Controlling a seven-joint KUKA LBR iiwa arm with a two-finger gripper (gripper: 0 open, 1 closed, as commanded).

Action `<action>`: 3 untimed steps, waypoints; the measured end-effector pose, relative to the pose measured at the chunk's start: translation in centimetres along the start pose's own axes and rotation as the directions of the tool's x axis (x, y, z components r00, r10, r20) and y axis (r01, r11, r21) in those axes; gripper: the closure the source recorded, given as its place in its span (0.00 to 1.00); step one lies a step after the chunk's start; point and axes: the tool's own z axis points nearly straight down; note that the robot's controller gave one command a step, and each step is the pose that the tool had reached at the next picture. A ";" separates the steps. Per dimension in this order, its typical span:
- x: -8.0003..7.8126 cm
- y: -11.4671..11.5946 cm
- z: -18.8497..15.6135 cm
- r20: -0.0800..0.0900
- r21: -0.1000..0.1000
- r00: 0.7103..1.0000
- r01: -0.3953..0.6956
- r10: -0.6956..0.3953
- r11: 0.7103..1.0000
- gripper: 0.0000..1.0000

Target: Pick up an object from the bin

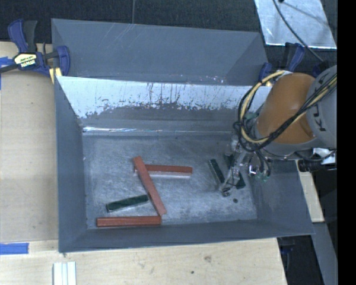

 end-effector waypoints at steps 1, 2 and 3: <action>1.2 1.2 0.1 -0.009 0.003 0.988 -0.156 0.156 0.988 0.00; 1.1 0.8 3.0 -0.005 0.004 0.859 -0.511 0.511 0.859 0.00; 1.0 0.8 3.0 -0.004 0.004 0.861 -0.509 0.509 0.861 0.00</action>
Offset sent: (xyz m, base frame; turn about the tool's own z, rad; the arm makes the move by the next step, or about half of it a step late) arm -0.0075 0.0157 -0.0011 0.1582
